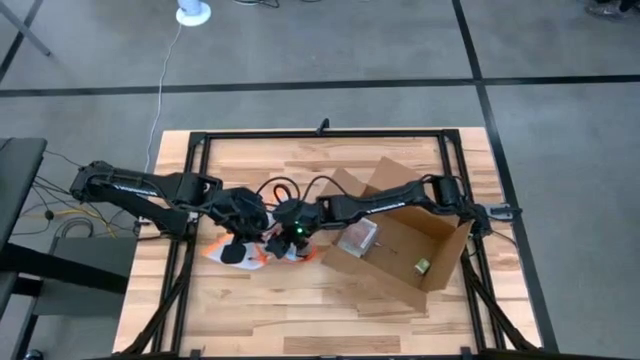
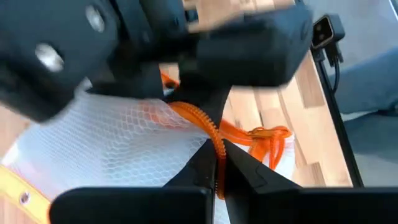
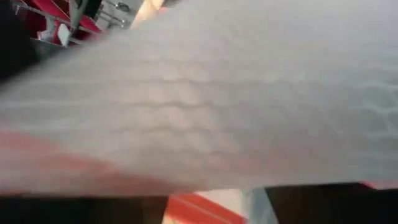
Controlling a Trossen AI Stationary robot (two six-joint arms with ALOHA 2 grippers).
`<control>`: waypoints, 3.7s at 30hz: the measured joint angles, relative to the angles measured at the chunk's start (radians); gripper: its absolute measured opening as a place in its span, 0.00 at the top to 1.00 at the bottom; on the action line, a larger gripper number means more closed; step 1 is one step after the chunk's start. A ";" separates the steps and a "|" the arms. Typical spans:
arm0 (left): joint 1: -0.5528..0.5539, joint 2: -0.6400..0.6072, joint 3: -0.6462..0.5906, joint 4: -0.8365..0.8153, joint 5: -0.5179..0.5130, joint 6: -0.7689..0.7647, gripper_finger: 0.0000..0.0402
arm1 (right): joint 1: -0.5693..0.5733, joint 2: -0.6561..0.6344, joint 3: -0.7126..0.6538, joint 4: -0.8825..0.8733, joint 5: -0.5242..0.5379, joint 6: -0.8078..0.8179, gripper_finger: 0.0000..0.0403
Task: Unpack boxes
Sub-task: Put the pink earphones into the white zip bag
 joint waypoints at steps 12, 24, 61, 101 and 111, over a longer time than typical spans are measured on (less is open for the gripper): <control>0.001 0.000 0.000 -0.116 -0.041 0.000 1.00 | 0.026 -0.255 0.069 -0.282 -0.038 -0.190 0.39; 0.001 0.000 -0.001 -0.212 -0.053 -0.058 1.00 | 0.079 -0.423 0.061 -1.078 0.340 -0.242 0.43; 0.011 0.000 -0.001 -0.246 -0.128 -0.461 1.00 | 0.002 -0.437 -0.601 -0.627 0.263 -0.249 0.44; 0.011 0.000 -0.001 -0.243 -0.141 -0.321 1.00 | -0.040 -0.505 -0.626 -0.605 0.118 -0.286 1.00; 0.028 0.000 -0.001 -0.280 -0.144 -0.035 1.00 | -0.021 -0.644 -0.291 -0.715 0.221 -0.174 1.00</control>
